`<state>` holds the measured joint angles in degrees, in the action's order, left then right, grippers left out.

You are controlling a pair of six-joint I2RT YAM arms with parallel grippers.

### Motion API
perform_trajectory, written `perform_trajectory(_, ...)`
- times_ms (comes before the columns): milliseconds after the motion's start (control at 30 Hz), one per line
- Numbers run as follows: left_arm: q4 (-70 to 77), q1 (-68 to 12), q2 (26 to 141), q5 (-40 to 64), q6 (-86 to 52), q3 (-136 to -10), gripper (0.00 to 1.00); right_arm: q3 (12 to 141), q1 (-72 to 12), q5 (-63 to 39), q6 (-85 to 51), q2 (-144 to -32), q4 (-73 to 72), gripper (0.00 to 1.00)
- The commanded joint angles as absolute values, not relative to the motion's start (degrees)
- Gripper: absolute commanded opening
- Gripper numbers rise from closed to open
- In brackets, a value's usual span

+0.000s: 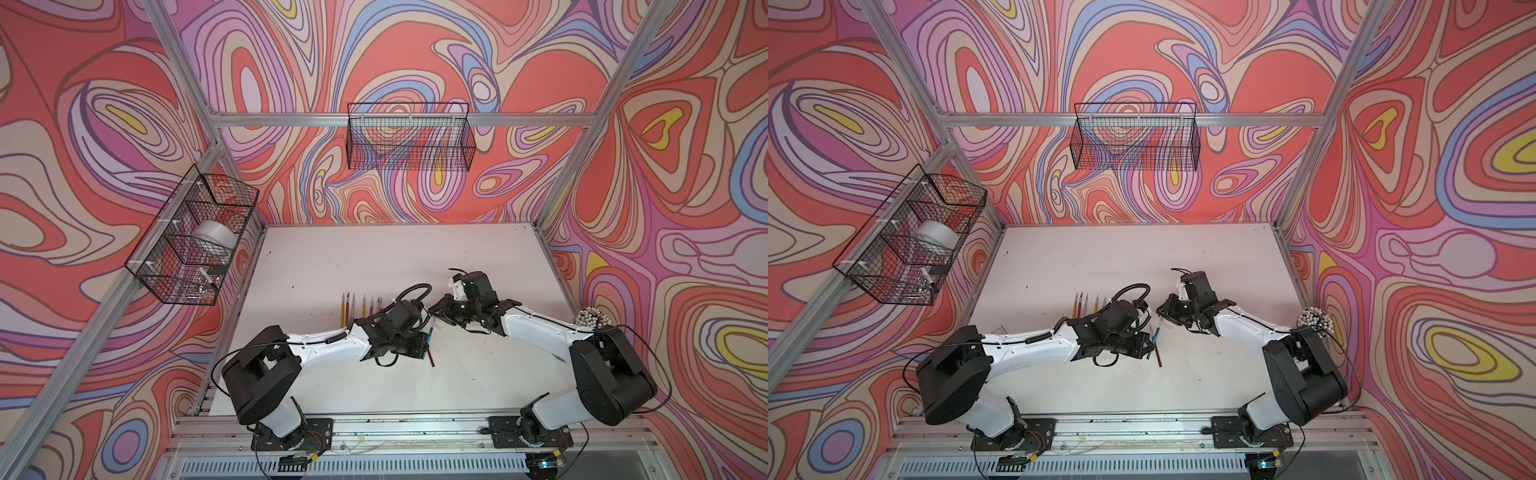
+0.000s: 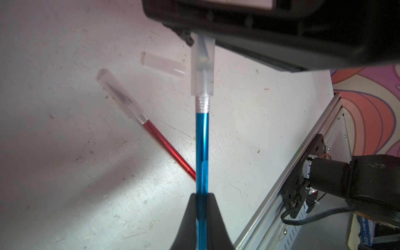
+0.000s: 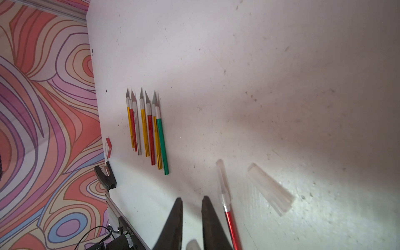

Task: Remove protective caps from carving knives
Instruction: Remove the protective sleeve from the carving knife.

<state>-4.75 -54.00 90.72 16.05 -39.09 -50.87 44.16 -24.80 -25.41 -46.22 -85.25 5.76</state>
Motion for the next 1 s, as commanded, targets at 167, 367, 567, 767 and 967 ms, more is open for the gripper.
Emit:
perform_trajectory(167, -3.6, -53.6, 90.0, 16.1, -39.8, -50.7, 0.1, 45.0, -25.2, -25.2, -46.0, -84.5, 5.3, 0.09)
perform_trajectory(367, -4.0, -53.6, 90.2, 15.9, -39.8, -51.0, 0.15, 45.7, -25.2, -25.0, -45.7, -83.5, 6.4, 0.05)
perform_trajectory(567, -4.0, -53.6, 90.7, 16.1, -39.7, -51.2, 0.21, 46.3, -25.2, -25.0, -45.7, -83.3, 6.7, 0.03)
perform_trajectory(767, -3.8, -53.7, 91.3, 16.8, -39.4, -51.6, 0.27, 46.8, -25.2, -25.0, -45.6, -82.8, 7.1, 0.03)
perform_trajectory(967, -3.2, -53.6, 91.8, 17.8, -39.2, -51.6, 0.25, 46.9, -25.2, -24.9, -45.6, -82.8, 7.1, 0.03)
